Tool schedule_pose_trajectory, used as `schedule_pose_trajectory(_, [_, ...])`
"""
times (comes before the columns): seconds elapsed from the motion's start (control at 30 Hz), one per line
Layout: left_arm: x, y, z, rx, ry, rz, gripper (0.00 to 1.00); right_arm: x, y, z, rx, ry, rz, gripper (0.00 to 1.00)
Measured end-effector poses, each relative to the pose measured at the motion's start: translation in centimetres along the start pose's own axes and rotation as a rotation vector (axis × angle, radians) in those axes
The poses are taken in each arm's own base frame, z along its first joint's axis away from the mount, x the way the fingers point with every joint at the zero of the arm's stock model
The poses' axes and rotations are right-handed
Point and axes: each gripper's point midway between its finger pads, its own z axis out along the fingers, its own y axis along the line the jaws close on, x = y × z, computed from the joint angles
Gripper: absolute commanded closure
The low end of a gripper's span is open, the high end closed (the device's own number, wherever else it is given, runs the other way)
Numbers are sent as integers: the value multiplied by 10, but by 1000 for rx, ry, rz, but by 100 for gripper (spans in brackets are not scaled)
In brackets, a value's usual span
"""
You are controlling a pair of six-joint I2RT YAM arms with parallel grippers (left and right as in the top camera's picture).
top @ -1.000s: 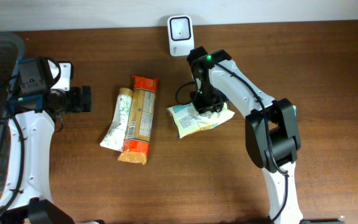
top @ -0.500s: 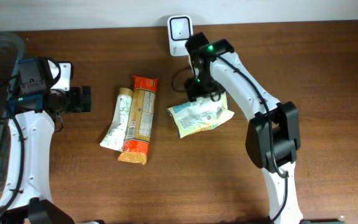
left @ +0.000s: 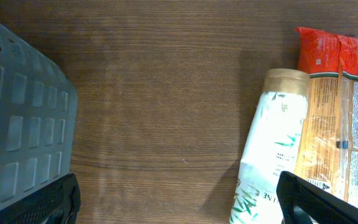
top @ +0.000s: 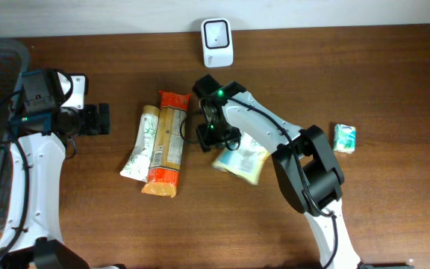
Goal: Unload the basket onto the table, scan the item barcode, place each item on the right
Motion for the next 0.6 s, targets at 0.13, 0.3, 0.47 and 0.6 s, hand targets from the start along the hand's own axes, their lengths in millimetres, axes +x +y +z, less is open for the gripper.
schedule_pose_trajectory(0.13, [0, 0, 0, 0, 0, 0, 1, 47, -26, -5, 123, 192, -71, 36])
schedule_pose_trajectory(0.3, [0, 0, 0, 0, 0, 0, 1, 51, -96, -22, 298, 228, 17, 46])
schedule_pose_trajectory(0.47, [0, 0, 0, 0, 0, 0, 1, 14, -143, -64, 298, 38, 134, 45])
schedule_pose_trajectory(0.6, [0, 0, 0, 0, 0, 0, 1, -5, -170, -147, 314, -223, 296, 45])
